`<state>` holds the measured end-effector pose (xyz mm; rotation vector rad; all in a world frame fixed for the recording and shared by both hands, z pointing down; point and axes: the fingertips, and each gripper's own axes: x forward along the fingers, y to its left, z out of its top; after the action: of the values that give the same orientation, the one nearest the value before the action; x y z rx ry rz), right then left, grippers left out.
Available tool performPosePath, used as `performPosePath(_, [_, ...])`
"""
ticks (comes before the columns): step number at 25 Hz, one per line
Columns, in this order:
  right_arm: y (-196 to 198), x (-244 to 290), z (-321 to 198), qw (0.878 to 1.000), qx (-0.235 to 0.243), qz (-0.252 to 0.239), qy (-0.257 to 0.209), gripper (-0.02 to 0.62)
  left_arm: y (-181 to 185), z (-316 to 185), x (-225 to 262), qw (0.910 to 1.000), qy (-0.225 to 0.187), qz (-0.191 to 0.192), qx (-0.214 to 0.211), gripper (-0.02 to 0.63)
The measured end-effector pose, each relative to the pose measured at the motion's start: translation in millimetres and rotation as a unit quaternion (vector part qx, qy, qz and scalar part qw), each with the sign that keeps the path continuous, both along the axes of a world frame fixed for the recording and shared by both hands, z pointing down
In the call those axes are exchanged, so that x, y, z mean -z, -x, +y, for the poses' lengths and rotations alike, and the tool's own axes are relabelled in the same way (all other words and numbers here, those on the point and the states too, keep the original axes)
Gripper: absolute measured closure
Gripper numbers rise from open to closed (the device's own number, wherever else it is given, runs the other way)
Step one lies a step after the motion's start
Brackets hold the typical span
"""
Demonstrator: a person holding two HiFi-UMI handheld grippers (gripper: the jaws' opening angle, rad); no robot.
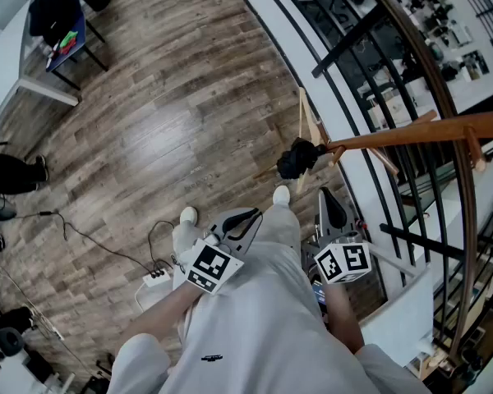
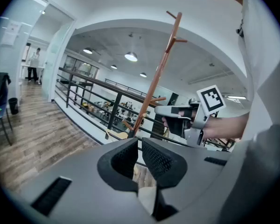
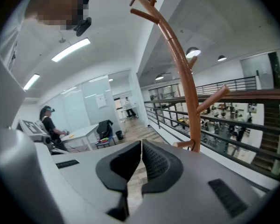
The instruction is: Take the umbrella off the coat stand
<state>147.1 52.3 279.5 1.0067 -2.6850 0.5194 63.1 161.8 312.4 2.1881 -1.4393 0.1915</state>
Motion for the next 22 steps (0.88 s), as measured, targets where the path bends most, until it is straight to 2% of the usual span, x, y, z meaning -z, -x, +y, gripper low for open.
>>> performPosePath(4, [20.2,-4.0,63.9,0.998,-0.056,0.008,0.004,0.557,49.1,68.4,15.2,0.9996,0.001,0.025,0.010,0.568])
performPosePath(7, [24.4,10.2,124.1,0.994,-0.109,0.004,0.013,0.557,72.8,106.1,37.3,0.9990,0.006,0.038,-0.022,0.569])
performPosePath(10, [33.4,36.0,164.8,0.992,-0.125,-0.002,0.013,0.557,79.7,120.9,56.4,0.9986,0.003,0.029,-0.045,0.571])
performPosePath(13, [33.2,55.3,201.4,0.992,-0.129,0.000,-0.016,0.557,66.9,134.0,68.5,0.9975,-0.007,0.025,-0.066,0.572])
performPosePath(16, [14.2,57.9,239.2,0.990,-0.137,-0.001,-0.035,0.557,33.7,155.1,71.1,0.9955,-0.015,0.016,-0.092,0.574])
performPosePath(22, [-30.7,53.3,290.2,0.983,-0.185,-0.012,-0.015,0.558,-22.4,191.2,79.2,0.9899,-0.015,-0.007,-0.141,0.574])
